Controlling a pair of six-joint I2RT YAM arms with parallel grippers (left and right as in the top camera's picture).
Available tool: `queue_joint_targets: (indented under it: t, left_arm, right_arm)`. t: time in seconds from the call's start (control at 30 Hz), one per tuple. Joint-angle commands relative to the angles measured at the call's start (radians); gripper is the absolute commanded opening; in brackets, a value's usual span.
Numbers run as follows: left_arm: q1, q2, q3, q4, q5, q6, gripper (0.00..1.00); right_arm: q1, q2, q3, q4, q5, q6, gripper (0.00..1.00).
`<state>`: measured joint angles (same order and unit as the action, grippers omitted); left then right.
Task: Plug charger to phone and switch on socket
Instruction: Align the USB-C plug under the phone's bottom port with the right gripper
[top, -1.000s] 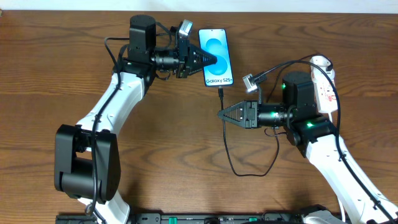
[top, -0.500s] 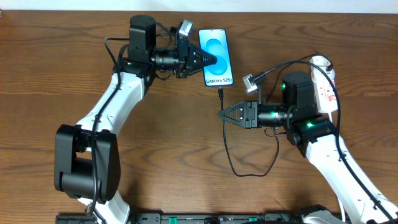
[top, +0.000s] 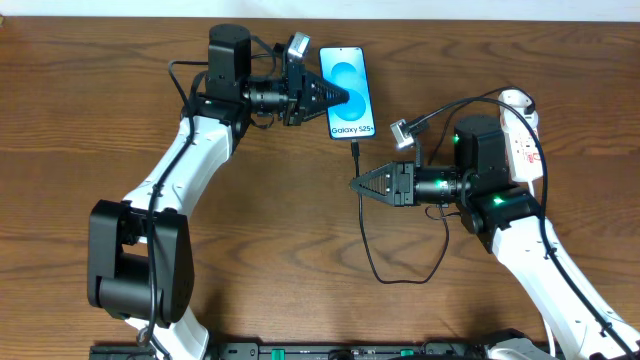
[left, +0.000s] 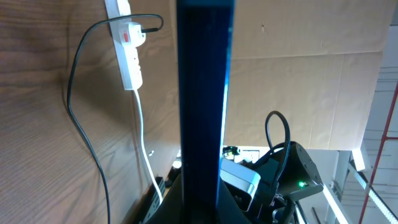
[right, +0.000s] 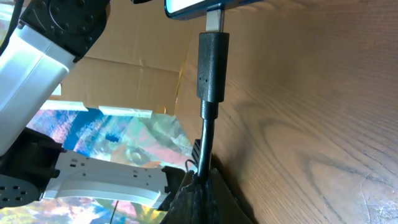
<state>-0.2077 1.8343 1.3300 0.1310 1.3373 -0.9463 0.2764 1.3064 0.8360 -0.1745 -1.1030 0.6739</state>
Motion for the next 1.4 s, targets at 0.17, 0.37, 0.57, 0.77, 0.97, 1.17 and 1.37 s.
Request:
queue_joint_targets:
  t: [0.17,0.37,0.57,0.77,0.97,1.17,1.37]
  left_arm:
    - [-0.003,-0.020,0.013,0.005,0.066,0.001,0.07]
    - [-0.010,-0.020,0.013,0.005,0.069,0.001,0.07]
    - [-0.021,-0.020,0.013,0.005,0.072,0.002,0.07]
    - [-0.025,-0.020,0.013,0.006,0.103,0.003,0.07]
    - [-0.025,-0.020,0.013,0.006,0.136,0.010,0.07]
    - [-0.025,-0.020,0.013,0.006,0.154,0.033,0.07]
    - [-0.025,-0.020,0.013,0.006,0.157,0.037,0.08]
  right_arm:
    - [0.006,-0.004,0.000,0.003,-0.002,0.010,0.01]
    - [0.006,-0.004,0.000,0.016,0.003,0.010,0.01]
    - [0.006,-0.004,0.000,0.029,0.024,-0.019,0.01]
    - [0.005,-0.004,0.000,0.033,0.051,-0.096,0.01]
    - [-0.021,-0.004,0.000,0.032,0.055,-0.156,0.01]
    - [-0.053,-0.004,0.000,0.034,0.053,-0.167,0.01]
    - [-0.051,-0.004,0.000,0.054,0.043,-0.161,0.01]
